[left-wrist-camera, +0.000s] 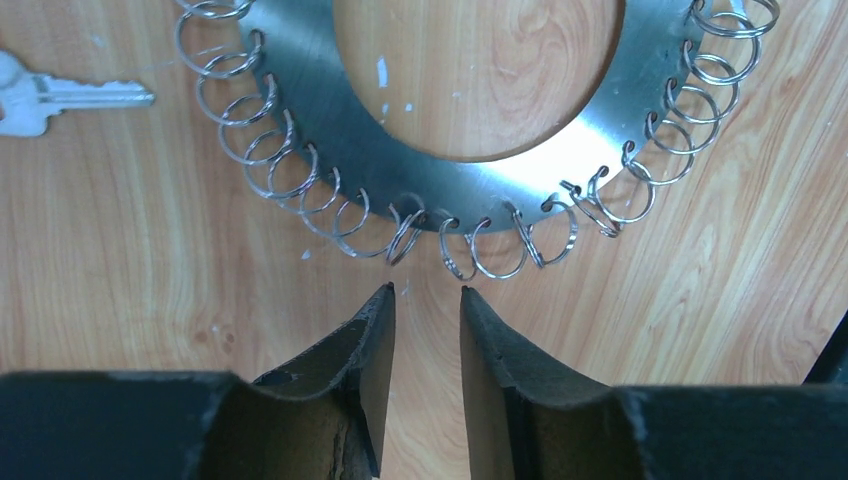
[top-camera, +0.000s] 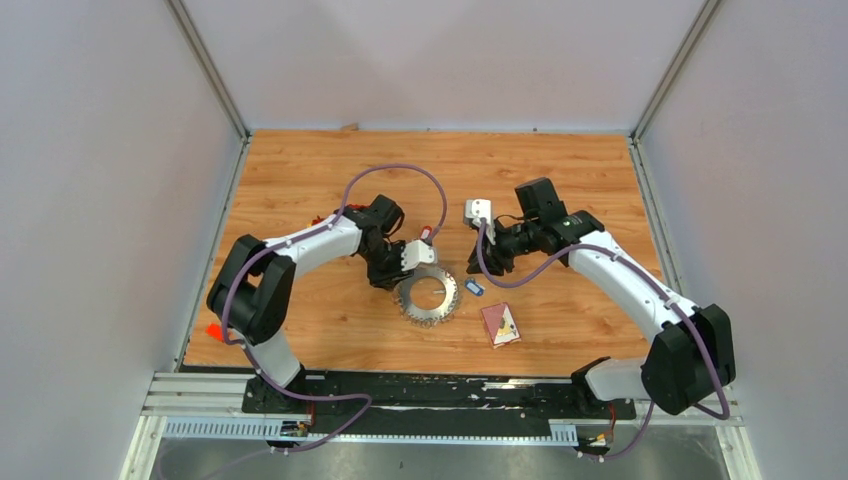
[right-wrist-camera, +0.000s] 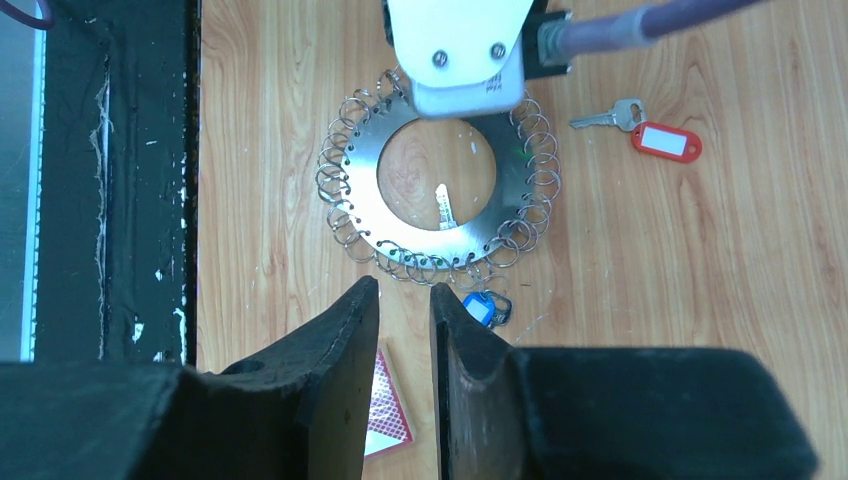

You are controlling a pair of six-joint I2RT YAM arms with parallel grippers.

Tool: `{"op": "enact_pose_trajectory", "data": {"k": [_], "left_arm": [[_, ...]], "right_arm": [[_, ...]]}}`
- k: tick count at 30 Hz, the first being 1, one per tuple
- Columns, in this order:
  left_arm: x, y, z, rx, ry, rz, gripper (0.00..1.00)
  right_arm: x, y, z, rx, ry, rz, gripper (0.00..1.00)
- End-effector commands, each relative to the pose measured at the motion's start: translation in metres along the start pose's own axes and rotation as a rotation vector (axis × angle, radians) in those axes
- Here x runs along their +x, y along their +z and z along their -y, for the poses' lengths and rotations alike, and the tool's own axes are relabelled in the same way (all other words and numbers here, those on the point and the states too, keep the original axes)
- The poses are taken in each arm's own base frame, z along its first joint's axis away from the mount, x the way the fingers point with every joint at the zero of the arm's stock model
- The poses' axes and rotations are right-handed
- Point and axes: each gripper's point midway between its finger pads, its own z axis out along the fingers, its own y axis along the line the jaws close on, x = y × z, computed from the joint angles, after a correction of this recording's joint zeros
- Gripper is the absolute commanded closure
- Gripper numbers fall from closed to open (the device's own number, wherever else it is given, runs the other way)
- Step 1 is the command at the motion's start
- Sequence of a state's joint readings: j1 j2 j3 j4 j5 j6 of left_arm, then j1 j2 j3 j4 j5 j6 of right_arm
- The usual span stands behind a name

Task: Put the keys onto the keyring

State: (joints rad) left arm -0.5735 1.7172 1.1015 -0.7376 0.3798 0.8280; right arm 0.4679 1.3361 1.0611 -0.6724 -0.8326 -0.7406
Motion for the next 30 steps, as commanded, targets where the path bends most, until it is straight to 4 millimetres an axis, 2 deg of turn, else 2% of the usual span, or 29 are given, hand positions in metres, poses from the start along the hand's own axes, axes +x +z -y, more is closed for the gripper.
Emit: {"op": "enact_pose_trajectory", "data": {"k": [1, 7, 13, 30], "left_arm": [[-0.011, -0.017, -0.005, -0.04, 0.024, 0.066, 0.63], [-0.015, -0.009, 0.001, 0.018, -0.024, 0.09, 0.65], [-0.019, -0.01, 0.011, 0.079, -0.064, 0.109, 0.65], [-0.018, 0.004, 0.004, 0.111, -0.209, 0.076, 0.72]], "right_arm": [[-0.009, 0.0, 0.0, -0.022, -0.03, 0.025, 0.74], [-0.008, 0.001, -0.001, -0.029, -0.028, 0.018, 0.74], [-0.008, 0.001, -0.001, -0.032, -0.027, 0.017, 0.74], [-0.006, 0.003, -0.002, -0.04, -0.024, 0.008, 0.73]]}}
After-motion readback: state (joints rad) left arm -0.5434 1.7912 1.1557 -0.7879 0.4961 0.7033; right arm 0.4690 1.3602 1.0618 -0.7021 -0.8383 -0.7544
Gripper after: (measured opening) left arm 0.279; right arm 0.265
